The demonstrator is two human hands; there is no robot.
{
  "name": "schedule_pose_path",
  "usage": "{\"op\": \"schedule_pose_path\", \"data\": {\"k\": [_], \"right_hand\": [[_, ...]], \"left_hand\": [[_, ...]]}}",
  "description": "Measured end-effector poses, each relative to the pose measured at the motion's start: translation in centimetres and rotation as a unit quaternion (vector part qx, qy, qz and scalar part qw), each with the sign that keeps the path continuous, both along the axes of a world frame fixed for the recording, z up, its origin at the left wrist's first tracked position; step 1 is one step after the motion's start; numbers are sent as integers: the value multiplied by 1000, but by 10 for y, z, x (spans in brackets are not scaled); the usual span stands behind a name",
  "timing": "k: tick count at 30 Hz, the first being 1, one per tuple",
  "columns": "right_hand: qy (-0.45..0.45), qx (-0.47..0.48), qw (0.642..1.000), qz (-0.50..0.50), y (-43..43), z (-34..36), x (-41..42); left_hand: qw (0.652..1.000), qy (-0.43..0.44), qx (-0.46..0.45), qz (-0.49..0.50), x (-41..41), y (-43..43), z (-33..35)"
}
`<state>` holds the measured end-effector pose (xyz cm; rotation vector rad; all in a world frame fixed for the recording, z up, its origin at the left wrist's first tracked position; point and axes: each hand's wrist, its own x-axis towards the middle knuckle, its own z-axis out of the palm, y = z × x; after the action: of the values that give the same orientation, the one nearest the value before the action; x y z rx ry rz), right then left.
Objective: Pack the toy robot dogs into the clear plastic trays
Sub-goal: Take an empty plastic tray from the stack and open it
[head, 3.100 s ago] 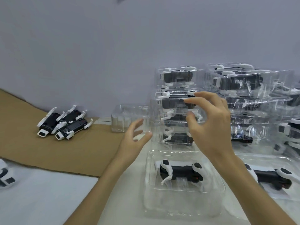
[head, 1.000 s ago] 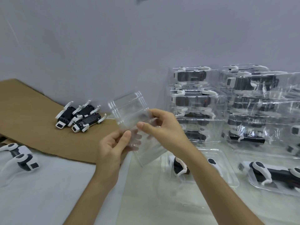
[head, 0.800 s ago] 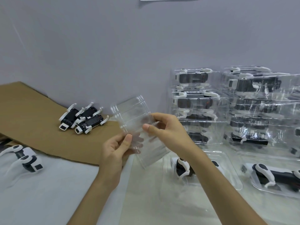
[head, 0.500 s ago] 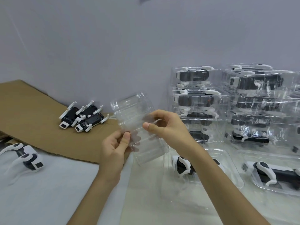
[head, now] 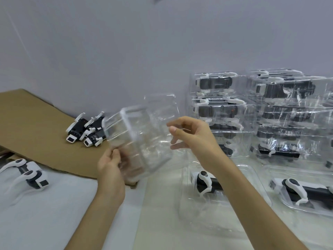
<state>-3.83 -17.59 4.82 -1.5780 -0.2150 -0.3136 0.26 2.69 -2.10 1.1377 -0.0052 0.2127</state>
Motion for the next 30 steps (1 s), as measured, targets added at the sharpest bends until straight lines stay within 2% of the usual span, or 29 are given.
{"op": "schedule_pose_path", "data": {"k": [3, 6, 8, 12, 15, 17, 21, 23, 27, 30], "right_hand": [[-11, 34, 999, 13, -6, 7, -3], [-24, 49, 998, 22, -8, 17, -7], [-32, 53, 998, 25, -9, 23, -10], [-51, 33, 998, 19, -14, 34, -18], [-64, 17, 998, 8, -17, 40, -23], [-69, 3, 998, 10, -18, 45, -27], [-76, -49, 995, 30, -20, 52, -34], [-78, -69, 994, 45, -20, 54, -37], [-90, -126, 987, 38, -21, 56, -39], [-91, -141, 985, 27, -22, 55, -38]], "left_hand": [[986, 107, -130, -8, 9, 14, -12], [961, 162, -226, 3, 13, 22, -23], [959, 174, -224, 15, 15, 23, -27], [984, 151, 1, 98, 18, 19, -33], [962, 69, 206, 167, 11, 12, -31], [938, 15, 309, 154, 9, 9, -33], [937, -36, 344, 37, 5, -7, -35], [914, -62, 401, 20, 8, -16, -36], [886, -71, 454, 55, 25, -31, -33], [871, -52, 489, 8, 44, -43, -32]]}}
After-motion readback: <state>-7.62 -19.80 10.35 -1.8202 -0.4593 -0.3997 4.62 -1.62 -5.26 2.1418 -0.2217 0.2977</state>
